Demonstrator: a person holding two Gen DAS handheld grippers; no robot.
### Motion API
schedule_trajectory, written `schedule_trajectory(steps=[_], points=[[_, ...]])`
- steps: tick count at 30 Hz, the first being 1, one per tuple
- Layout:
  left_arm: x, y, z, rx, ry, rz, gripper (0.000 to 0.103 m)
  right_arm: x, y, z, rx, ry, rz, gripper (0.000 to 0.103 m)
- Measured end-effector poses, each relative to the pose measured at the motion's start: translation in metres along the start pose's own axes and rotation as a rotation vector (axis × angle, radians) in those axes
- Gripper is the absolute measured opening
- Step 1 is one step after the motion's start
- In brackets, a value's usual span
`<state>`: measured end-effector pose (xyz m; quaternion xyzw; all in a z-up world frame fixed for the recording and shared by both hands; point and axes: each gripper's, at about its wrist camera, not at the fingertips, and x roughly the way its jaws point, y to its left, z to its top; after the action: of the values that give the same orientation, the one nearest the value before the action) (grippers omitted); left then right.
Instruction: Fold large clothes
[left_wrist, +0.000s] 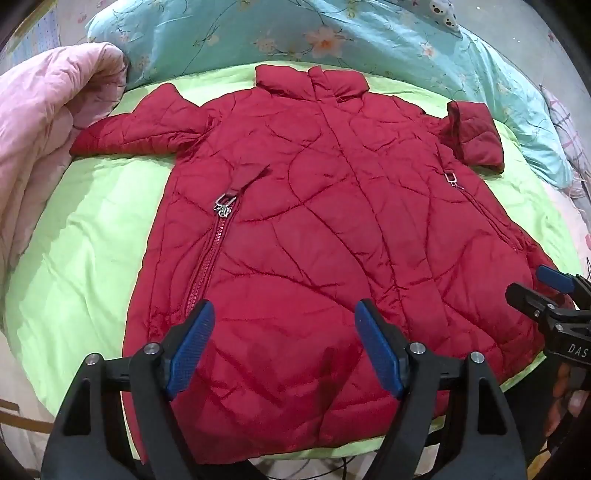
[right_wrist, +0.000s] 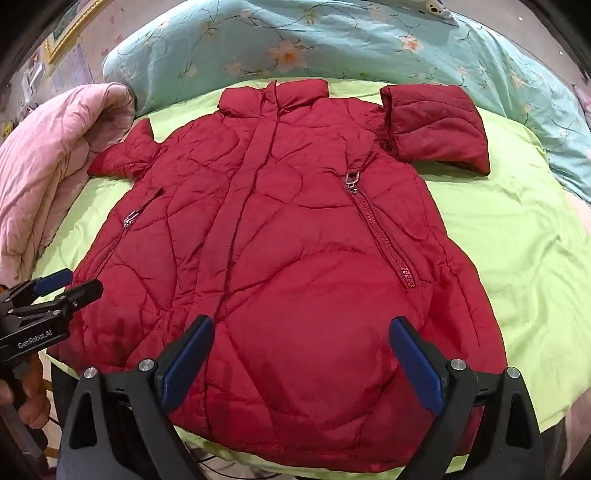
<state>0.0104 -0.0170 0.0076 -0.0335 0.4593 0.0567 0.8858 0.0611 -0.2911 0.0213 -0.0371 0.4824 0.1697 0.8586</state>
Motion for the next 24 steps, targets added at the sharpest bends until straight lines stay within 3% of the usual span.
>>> schedule_trajectory(steps=[24], points=[[0.0035, 0.0022, 0.0048, 0.017, -0.039, 0.082, 0.079, 0.0003, 0.0019, -0.0019, -0.016, -0.001, -0.005, 0.096]])
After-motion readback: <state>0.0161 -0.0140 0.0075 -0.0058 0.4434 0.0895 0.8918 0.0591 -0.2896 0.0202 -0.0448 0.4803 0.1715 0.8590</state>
